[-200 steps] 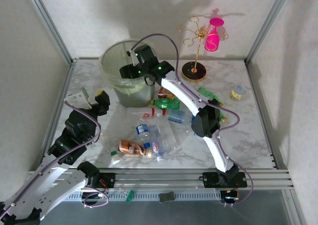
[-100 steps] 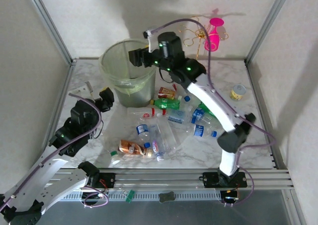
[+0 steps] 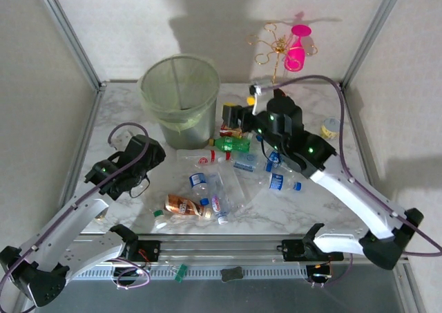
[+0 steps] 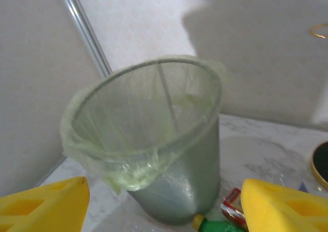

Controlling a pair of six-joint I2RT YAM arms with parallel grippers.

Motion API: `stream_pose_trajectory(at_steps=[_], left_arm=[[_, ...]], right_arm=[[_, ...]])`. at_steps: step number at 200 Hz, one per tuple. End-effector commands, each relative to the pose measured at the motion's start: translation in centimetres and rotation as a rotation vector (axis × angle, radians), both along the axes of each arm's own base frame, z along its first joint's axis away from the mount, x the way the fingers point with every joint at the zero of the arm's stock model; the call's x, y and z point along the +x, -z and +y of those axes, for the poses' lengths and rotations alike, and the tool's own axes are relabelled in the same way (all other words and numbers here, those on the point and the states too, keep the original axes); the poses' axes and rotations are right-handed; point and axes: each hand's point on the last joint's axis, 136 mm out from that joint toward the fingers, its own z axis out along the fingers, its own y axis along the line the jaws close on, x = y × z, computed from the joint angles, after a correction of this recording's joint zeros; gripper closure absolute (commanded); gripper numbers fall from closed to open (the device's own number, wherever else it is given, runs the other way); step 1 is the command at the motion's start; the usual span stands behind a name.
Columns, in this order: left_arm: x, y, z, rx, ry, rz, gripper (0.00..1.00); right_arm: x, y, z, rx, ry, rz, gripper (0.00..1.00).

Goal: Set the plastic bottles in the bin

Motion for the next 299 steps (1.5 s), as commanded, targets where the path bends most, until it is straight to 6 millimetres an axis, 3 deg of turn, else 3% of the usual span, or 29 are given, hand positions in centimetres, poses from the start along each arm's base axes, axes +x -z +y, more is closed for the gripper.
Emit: stream_pose_trajectory(at_steps=[1,27,67,108,146,173,208,251,299], left_arm=[[-2.2,3.1,1.1,-0.003,-0.03,0.148,0.01],[-2.7,6.2,1.6,-0.018,-0.033,0.25,0.0],[-4.1,11.0,1.2,-0.059,-0.036,0.354,0.0],[-5.2,13.1,2.5,0.002,-0.075,0.413,0.0],[-4.6,14.8,1.3,-0.059,-0.06,0.399,0.01],[-5.0,16.8,0.7,-0.085,-0.044,0.438,0.1],[-4.9,17.5,1.3,-0.045,-0.065,0.448,0.14],[-4.5,17.8,1.5,-0.025,-0.077,0.45,0.29],[-3.9,16.7,1.8,-0.003,-0.087,0.428,0.37]], right_arm=[[-0.5,1.5,-1.9,0.018,0.068,0.01,0.22],[-1.4,3.8,-4.1,-0.012,0.117,0.033,0.22],[-2.4,2.7,-6.5,-0.005,0.164,-0.018,0.21],[-2.5,1.8,-7.4,-0.004,0.183,-0.052,0.2],[-2.3,1.9,-7.3,-0.021,0.181,-0.048,0.19],[-2.1,2.1,-7.1,-0.03,0.18,-0.045,0.19],[-1.8,2.2,-7.0,-0.042,0.181,-0.042,0.19],[-1.7,1.8,-6.9,-0.041,0.18,-0.043,0.19],[-1.7,1.1,-7.0,-0.03,0.185,-0.054,0.19]])
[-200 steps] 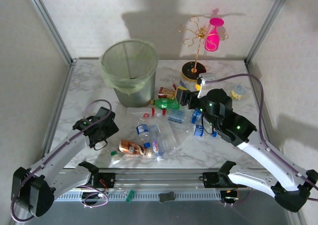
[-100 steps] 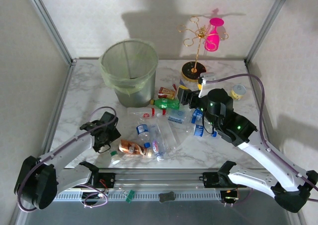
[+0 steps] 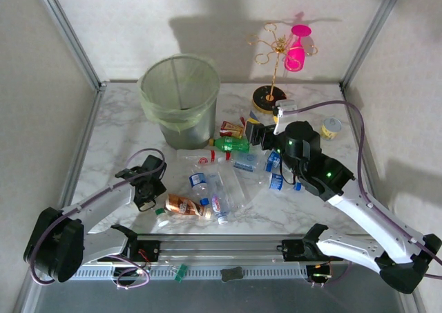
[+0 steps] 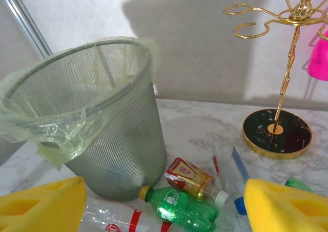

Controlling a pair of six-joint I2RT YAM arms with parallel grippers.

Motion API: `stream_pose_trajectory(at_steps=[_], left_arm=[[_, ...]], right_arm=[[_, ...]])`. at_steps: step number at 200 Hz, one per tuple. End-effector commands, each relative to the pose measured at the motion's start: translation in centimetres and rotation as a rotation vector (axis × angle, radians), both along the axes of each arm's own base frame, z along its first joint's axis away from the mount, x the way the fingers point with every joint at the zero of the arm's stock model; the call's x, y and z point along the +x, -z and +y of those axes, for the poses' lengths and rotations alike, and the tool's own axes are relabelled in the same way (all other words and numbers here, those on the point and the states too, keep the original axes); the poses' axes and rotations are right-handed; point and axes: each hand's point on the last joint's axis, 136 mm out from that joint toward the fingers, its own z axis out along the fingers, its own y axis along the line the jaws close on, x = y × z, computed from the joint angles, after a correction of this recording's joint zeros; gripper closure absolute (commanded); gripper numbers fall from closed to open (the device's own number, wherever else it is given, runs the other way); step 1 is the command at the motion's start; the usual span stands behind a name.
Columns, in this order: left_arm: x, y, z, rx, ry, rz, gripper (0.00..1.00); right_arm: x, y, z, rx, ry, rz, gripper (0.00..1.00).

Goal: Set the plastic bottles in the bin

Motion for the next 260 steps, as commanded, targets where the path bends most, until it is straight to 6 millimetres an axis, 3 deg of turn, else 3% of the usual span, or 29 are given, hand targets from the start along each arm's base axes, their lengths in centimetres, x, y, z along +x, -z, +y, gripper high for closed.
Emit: stream_pose_trajectory(at_steps=[1,35,72,92,104,129,185,212,230,260], left_arm=[[0.8,-1.1,0.7,0.038,-0.026,-0.028,0.38],[1.5,-4.3,1.5,0.074,-0.046,-0.088,0.39],[2.9,-11.5,3.2,0.145,-0.101,-0.247,0.4],[3.7,-15.8,3.2,0.129,-0.091,-0.341,0.42],[4.7,-18.6,2.1,0.081,-0.036,-0.425,0.47],[6.0,-23.9,-0.7,-0.026,0.119,-0.584,0.48],[7.0,-34.7,-6.3,-0.156,0.449,-0.925,0.51],[9.2,-39.3,-7.6,-0.14,0.477,-1.049,0.54],[11.3,-42.3,-8.7,-0.135,0.482,-1.108,0.54],[16.1,-44.3,-10.0,-0.142,0.446,-1.143,0.54]], right_arm=[[0.1,-2.2,-0.6,0.024,0.019,-0.042,0.19],[0.1,-1.8,-0.5,0.014,0.016,-0.035,0.19],[0.0,-0.5,-0.7,0.024,0.025,-0.011,0.19],[-0.1,-0.1,-0.7,0.03,0.024,-0.005,0.19],[-0.1,0.0,-0.7,0.03,0.027,-0.005,0.19],[0.1,-0.3,-0.5,0.028,0.021,-0.008,0.19],[0.1,-1.7,-0.1,0.048,0.003,-0.029,0.19],[0.3,-1.4,1.0,0.056,-0.03,-0.014,0.19],[0.6,0.0,2.1,0.06,-0.054,0.03,0.19],[1.0,4.1,3.9,0.067,-0.094,0.167,0.19]])
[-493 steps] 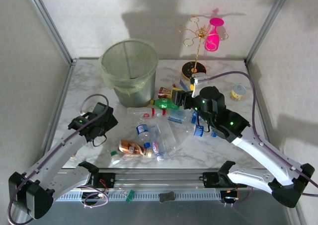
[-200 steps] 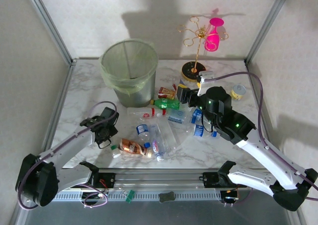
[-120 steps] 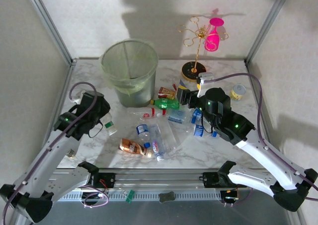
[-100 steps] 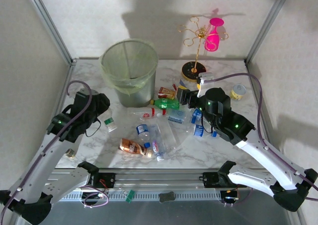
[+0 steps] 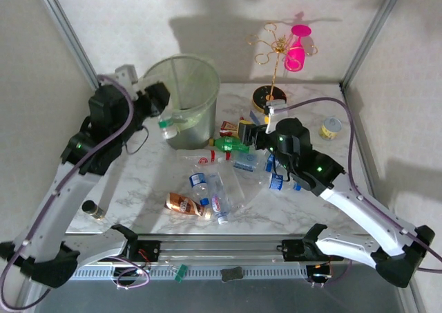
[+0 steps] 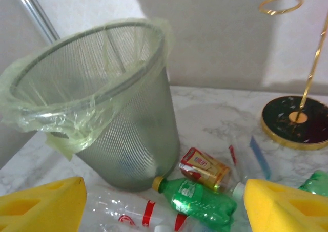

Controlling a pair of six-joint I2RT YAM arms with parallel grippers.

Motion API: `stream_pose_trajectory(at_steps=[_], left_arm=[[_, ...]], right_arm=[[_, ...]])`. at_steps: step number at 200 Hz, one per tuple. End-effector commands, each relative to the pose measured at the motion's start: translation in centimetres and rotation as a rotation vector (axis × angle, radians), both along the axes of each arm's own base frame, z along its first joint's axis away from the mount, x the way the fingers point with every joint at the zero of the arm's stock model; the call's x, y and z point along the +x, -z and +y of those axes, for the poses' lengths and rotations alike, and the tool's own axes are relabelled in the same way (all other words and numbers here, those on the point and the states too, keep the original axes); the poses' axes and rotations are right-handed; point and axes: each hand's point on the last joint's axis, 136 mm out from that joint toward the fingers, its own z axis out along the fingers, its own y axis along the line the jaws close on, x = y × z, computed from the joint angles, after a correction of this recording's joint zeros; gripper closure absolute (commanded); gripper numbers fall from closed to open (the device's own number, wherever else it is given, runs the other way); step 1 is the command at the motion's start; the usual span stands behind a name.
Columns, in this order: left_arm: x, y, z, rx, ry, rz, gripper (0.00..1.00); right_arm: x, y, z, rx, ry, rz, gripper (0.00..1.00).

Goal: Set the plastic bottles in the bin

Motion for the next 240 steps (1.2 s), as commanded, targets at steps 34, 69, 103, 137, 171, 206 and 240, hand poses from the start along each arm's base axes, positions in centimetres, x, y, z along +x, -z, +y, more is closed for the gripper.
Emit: stream_pose_trajectory(at_steps=[34,69,103,137,171,206,240], left_arm=[[8.6,-3.1,-1.7,-0.089,-0.016,-0.075,0.54],[14.0,-0.9,-0.3,-0.185,-0.113,-0.007,0.54],[17.6,3.5,-1.0,-0.199,-0.129,0.084,0.55],[19.0,8.2,-1.7,-0.169,-0.135,0.168,0.56],[19.3,13.0,-2.2,-0.124,-0.143,0.26,0.56],[19.6,18.3,-3.8,-0.065,-0.104,0.379,0.55],[19.9,21.8,-3.7,-0.012,-0.136,0.45,0.51]], right_arm=[[0.6,6.3,1.1,0.117,-0.094,0.271,0.19],[0.9,9.9,-1.3,0.2,-0.086,0.429,0.2],[1.1,9.1,-2.3,0.178,-0.054,0.409,0.19],[1.7,8.6,-2.3,0.163,-0.044,0.4,0.2],[2.4,8.5,-2.0,0.151,-0.045,0.401,0.2],[2.9,8.3,-2.1,0.143,-0.03,0.393,0.2],[3.4,7.9,-1.9,0.153,-0.029,0.379,0.2]])
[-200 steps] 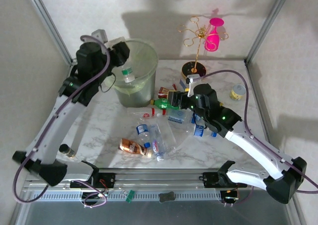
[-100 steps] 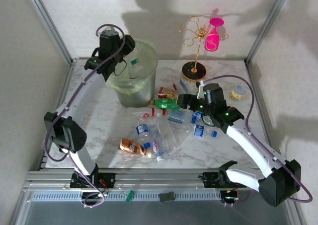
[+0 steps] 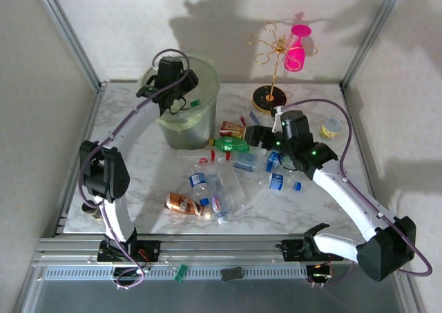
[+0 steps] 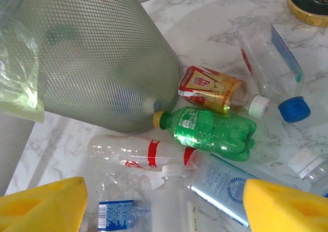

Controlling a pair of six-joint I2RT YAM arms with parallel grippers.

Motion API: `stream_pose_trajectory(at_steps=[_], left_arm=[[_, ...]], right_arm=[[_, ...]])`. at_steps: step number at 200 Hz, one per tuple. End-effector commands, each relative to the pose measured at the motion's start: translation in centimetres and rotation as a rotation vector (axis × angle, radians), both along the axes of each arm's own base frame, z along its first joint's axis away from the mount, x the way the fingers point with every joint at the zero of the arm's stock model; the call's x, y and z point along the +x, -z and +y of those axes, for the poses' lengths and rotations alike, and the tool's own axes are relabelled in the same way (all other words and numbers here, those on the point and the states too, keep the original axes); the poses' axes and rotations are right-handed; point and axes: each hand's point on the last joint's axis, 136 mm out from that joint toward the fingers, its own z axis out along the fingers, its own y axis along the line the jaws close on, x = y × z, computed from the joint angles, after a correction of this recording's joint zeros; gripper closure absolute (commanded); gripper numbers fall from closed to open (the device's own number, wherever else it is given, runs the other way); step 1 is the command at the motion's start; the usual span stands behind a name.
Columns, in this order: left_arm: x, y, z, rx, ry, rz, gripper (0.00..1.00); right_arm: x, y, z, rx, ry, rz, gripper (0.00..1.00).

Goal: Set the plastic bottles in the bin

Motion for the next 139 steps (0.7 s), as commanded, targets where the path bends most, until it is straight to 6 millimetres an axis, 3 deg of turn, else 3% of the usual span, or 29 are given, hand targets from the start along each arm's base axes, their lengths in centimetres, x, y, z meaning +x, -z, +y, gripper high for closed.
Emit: stream_pose_trajectory(at_steps=[1,15,41,69,89,139], left_arm=[[-0.2,2.5,-0.1,0.045,0.002,0.06,0.51],[0.0,3.4,-0.5,0.049,0.011,0.076,0.47],[0.2,4.6,-1.4,0.066,0.037,0.112,0.31],[0.1,4.0,-1.4,0.084,0.032,0.107,0.2],[-0.1,2.7,-1.0,0.091,0.018,0.085,0.15],[-2.2,-2.5,0.1,0.057,-0.006,-0.001,0.14]], right_arm=[[0.8,-1.5,0.2,0.01,0.004,-0.037,0.2],[0.9,-1.5,0.3,0.011,0.004,-0.035,0.2],[1.2,-2.0,0.3,0.015,0.011,-0.044,0.2],[1.2,-2.8,0.0,0.008,0.019,-0.06,0.2],[1.1,-3.2,-0.2,0.009,0.027,-0.071,0.2],[1.0,-4.3,-0.9,0.001,0.049,-0.096,0.2]])
